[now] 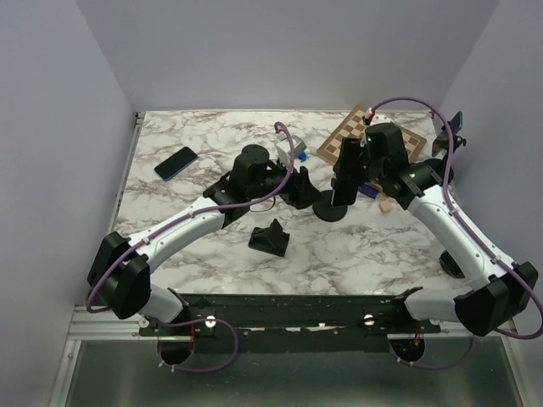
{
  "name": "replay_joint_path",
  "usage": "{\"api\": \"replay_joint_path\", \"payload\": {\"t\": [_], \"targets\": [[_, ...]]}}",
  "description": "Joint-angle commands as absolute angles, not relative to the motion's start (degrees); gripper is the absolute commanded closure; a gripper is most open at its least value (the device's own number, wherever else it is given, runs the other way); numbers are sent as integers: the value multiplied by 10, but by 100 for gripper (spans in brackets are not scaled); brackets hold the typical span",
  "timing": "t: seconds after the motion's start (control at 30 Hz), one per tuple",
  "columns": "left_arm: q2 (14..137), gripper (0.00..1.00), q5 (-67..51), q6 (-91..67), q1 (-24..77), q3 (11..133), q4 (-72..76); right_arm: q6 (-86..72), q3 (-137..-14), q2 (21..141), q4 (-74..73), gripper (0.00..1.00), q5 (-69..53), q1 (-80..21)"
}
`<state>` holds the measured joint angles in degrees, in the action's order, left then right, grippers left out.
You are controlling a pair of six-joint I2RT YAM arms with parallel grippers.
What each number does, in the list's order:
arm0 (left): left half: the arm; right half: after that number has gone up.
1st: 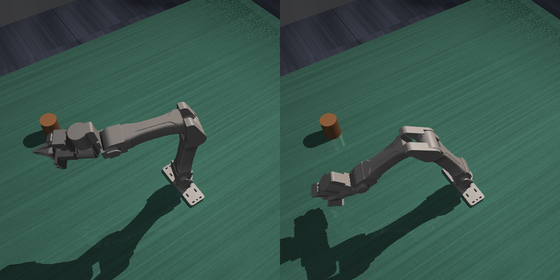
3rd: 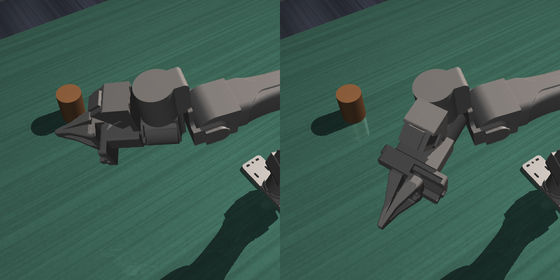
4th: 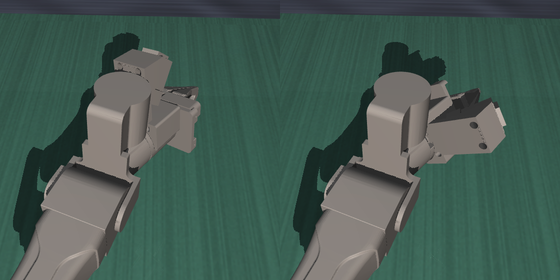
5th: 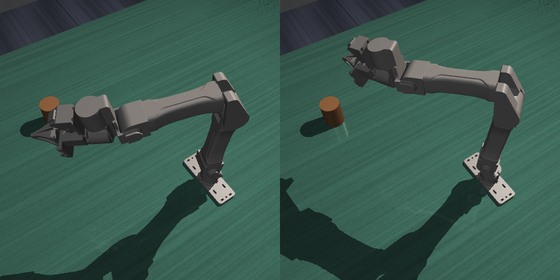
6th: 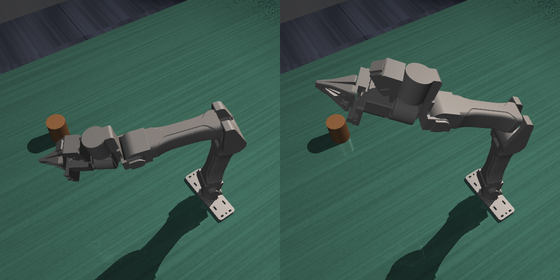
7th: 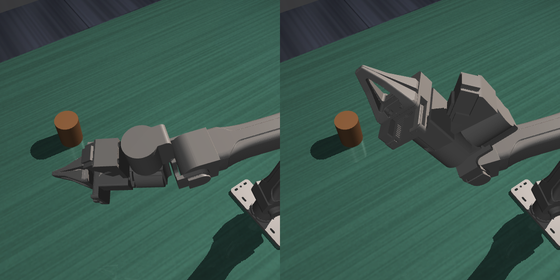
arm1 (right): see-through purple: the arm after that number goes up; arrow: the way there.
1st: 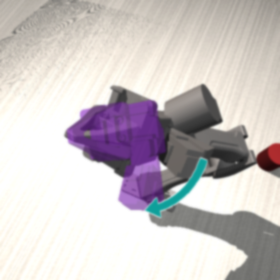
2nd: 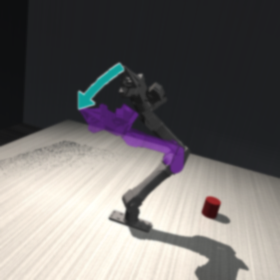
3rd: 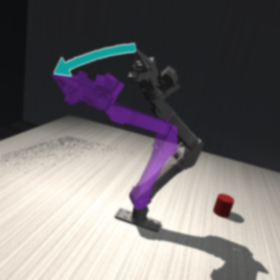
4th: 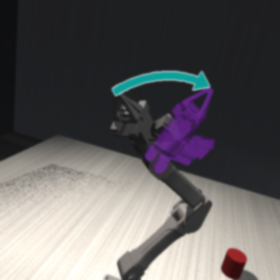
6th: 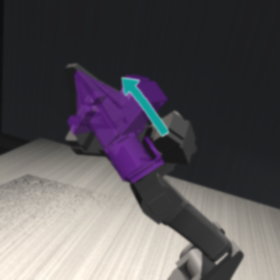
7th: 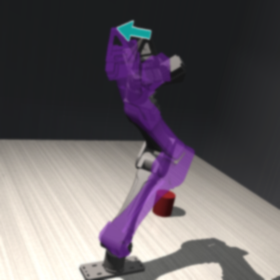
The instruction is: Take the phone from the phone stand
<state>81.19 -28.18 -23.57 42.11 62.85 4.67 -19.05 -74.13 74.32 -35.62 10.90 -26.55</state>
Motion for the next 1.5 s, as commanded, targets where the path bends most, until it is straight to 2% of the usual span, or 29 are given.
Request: {"api": "replay_joint_path", "payload": {"t": [0.0,0.13,0.4,0.93,1.07,1.17,1.23,1.27,1.47], "targets": [[857,31,-300,-268,429,647,101,-232,-723,728,-343,99,33,-284],[882,37,-316,-279,429,662,109,-239,-721,723,-338,99,34,-290],[905,35,-315,-271,430,675,108,-243,-714,733,-333,99,37,-305],[926,63,-319,-283,430,697,104,-244,-708,737,-325,99,55,-317],[926,65,-317,-283,431,696,99,-245,-701,732,-315,99,66,-320],[929,77,-316,-279,431,698,88,-243,-698,729,-311,99,84,-322],[928,89,-314,-275,430,699,80,-229,-694,724,-311,99,120,-324],[928,99,-315,-274,431,699,76,-217,-689,721,-309,99,143,-325],[905,100,-324,-262,430,673,84,-150,-671,701,-310,99,275,-325]]}}
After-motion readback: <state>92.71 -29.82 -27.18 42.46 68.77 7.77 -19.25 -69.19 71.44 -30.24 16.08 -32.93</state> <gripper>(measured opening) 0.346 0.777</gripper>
